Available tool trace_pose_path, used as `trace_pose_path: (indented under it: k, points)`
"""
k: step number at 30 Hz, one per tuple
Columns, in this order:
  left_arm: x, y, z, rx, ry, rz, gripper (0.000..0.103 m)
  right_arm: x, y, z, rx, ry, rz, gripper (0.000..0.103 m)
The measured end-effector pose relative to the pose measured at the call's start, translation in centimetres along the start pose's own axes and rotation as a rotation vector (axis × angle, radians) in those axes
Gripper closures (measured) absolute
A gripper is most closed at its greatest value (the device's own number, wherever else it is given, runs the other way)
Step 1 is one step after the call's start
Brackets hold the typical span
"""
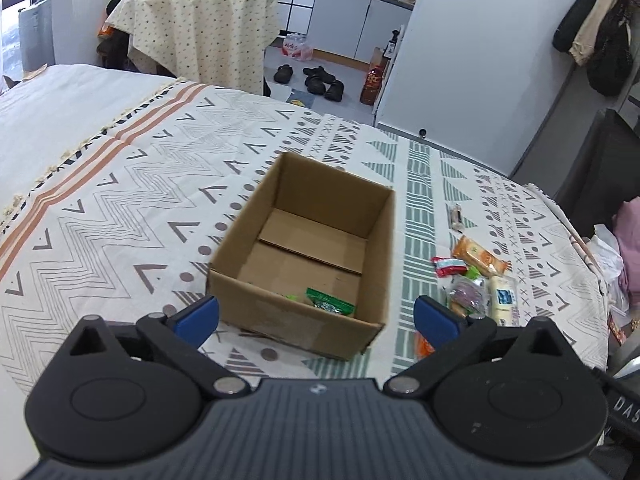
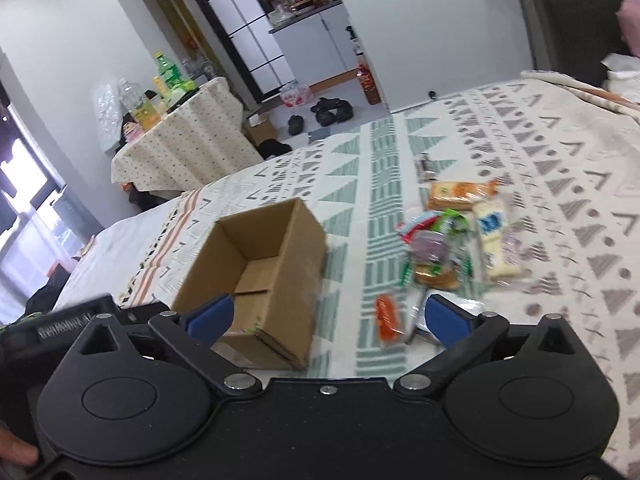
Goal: Organize snacks
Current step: 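Move both open tools back from the box toward the snack pile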
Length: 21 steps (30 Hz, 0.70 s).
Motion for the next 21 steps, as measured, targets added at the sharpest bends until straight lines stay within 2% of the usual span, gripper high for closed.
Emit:
trace_pose_path:
  k: [14,21]
  points:
    - [-3.6,-3.7,0.6,-0.029,0.043,-0.002,0.0,-1.2,-5.7,3.0,-0.097,-0.008,-0.059,0.0]
    - [-5.6,-5.9,-0.1,-0.037,0.079,-0.032,0.0,-3.0,-9.5,3.6,-0.127,0.033,-0.171,0.001]
Point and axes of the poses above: each gripper's, at about its wrist camera, not at the fingertips, and z roughly against the way its jaws point, y to its left, x to its top, the point moved 10 cm from there along -z, roughly the way its jaws point, and after that the axes turned 4 degrees about y, right-handed, at the moved point
